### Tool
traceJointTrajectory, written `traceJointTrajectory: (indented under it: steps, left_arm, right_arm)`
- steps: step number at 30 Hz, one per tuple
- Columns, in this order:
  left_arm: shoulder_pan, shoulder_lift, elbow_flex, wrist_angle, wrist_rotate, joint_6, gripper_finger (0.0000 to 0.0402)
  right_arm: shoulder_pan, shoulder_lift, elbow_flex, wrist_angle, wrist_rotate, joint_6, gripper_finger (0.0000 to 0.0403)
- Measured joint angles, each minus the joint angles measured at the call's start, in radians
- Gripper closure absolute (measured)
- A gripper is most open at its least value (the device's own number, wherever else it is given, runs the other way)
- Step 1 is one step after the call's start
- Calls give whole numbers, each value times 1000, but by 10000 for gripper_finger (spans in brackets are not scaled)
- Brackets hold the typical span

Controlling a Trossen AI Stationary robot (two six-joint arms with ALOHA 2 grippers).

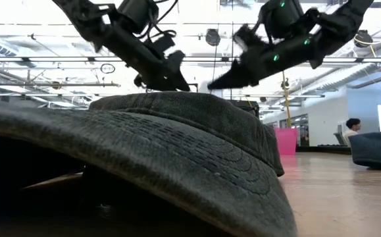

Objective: Pick & Place hat
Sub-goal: Put the top black cap into the blue bin

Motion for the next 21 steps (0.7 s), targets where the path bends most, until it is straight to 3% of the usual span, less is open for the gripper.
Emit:
traceJointTrajectory:
  steps: [3,10,21]
  left_arm:
    - [22,68,0,65,-1,-22,131]
    - [75,184,0,42,4,-29,131]
    - [103,36,0,-290,8,-21,131]
  right_arm:
    - [-25,57,-1,-8,49,-9,241]
    - [-54,144,2,-37,8,-75,241]
    - [-109,114,1,-178,4,-80,283]
